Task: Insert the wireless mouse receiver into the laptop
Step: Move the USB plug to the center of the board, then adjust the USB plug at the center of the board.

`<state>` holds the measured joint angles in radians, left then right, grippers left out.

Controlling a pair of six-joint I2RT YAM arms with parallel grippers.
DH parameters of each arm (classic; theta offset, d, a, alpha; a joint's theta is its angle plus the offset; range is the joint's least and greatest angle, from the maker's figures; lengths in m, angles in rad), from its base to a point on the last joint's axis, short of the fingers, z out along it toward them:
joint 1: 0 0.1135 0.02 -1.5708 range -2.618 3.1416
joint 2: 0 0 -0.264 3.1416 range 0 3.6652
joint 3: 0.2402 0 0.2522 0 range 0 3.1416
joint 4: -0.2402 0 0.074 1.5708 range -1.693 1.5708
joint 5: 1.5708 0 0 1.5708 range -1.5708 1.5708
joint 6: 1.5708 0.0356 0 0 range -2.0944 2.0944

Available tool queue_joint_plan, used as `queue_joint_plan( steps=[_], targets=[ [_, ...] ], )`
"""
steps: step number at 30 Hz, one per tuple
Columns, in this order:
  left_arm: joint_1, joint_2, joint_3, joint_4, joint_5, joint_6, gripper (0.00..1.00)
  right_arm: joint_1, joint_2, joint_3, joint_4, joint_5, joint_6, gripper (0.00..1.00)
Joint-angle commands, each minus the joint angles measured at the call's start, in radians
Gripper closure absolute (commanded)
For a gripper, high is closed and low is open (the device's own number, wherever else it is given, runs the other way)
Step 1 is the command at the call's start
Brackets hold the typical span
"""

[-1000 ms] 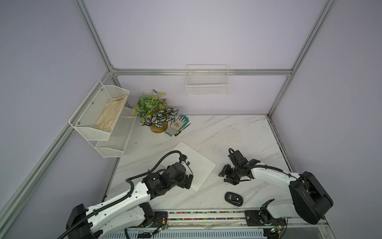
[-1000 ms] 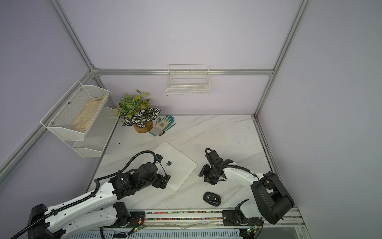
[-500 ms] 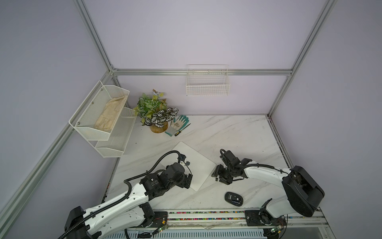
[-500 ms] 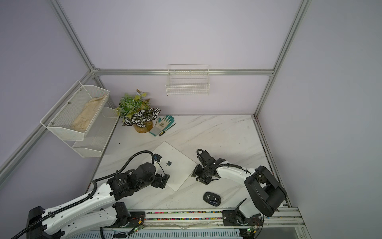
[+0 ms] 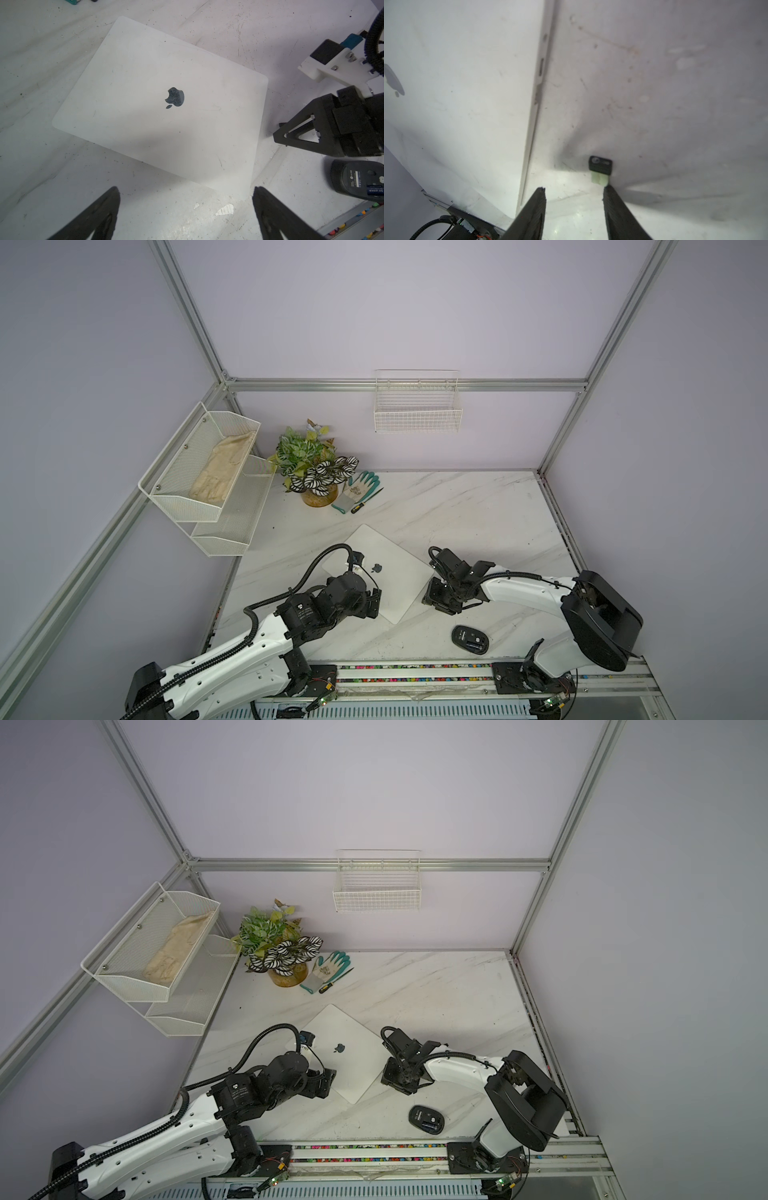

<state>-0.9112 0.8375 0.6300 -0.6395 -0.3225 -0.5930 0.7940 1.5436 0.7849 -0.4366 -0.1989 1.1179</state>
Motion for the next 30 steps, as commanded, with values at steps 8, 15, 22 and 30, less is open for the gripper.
queue_joint_plan(
  steps=[8, 15, 22, 30],
  targets=[
    [0.003, -0.01, -0.015, -0.009, -0.032, -0.06, 0.0, 0.027, 0.102, 0.027, -0.036, 0.023, 0.008, 0.52],
    [0.006, -0.025, -0.021, -0.018, -0.039, -0.062, 0.0, 0.011, -0.021, 0.175, -0.319, 0.165, -0.127, 0.48],
    [0.016, -0.012, -0.045, 0.008, -0.041, -0.112, 0.0, -0.003, -0.024, 0.094, -0.285, 0.156, -0.109, 0.39],
    [0.024, 0.021, -0.044, 0.014, -0.021, -0.145, 0.0, -0.005, 0.055, 0.063, -0.146, 0.132, -0.103, 0.42]
  ],
)
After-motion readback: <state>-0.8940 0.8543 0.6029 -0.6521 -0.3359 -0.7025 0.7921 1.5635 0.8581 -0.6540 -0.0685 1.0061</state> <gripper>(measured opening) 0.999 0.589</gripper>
